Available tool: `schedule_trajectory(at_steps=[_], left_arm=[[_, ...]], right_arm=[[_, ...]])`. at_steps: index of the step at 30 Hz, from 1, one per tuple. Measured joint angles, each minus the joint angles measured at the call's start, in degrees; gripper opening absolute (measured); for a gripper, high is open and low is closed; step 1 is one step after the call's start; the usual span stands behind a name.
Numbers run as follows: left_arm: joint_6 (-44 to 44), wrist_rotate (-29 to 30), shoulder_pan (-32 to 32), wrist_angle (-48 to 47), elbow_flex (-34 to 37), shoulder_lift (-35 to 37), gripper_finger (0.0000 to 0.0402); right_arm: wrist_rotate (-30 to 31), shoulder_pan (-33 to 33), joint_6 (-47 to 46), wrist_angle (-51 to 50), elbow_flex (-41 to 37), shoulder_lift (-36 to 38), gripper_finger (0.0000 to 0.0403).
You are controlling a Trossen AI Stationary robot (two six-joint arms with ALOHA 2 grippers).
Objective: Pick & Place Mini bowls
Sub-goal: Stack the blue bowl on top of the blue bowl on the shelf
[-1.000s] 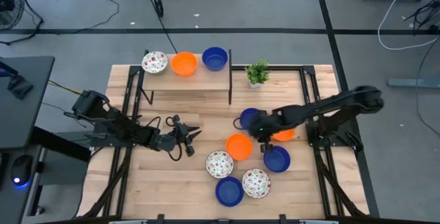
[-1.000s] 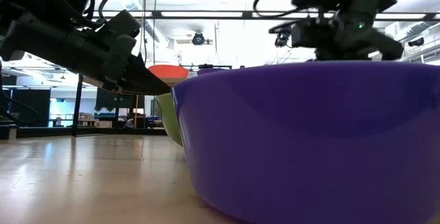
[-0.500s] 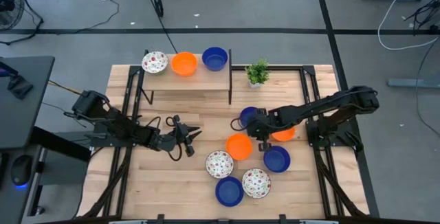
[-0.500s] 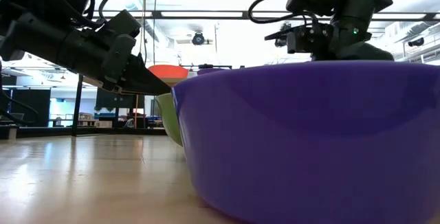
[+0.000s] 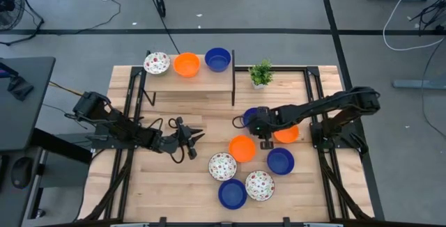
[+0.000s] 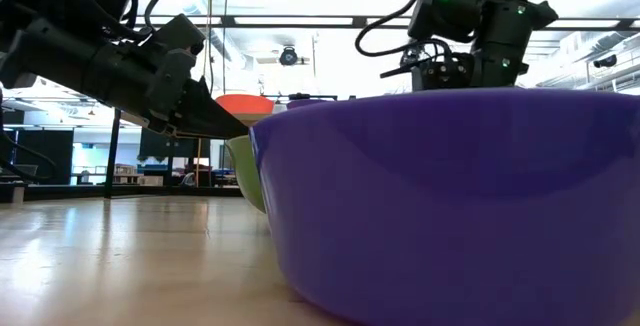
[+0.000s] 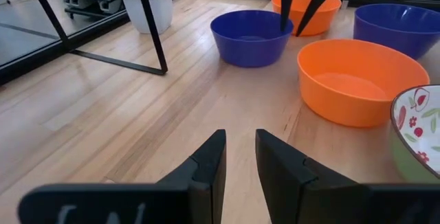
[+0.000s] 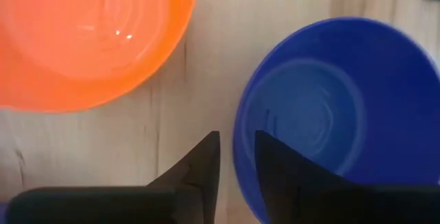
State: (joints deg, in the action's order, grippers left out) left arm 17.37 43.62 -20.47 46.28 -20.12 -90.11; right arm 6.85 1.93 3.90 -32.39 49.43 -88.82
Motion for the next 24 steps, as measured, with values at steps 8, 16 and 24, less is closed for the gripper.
schedule_trajectory(at_steps=[8,16,24], left_arm=[[0.03,0.0,0.0,-0.01,0.0,0.0,0.0083],[0.02,0.0,0.0,0.11,0.0,0.0,0.0083],[0.02,-1.11,0.0,0.11,0.0,0.0,0.0083]], right_arm=[[0.2,0.05,0.26,0.22,0.0,-0.44,0.0024],[0.17,3.27,2.36,-4.98,9.72,-0.39,0.0008],[0.05,1.31,19.19,-0.37,27.49,-0.36,0.0003]])
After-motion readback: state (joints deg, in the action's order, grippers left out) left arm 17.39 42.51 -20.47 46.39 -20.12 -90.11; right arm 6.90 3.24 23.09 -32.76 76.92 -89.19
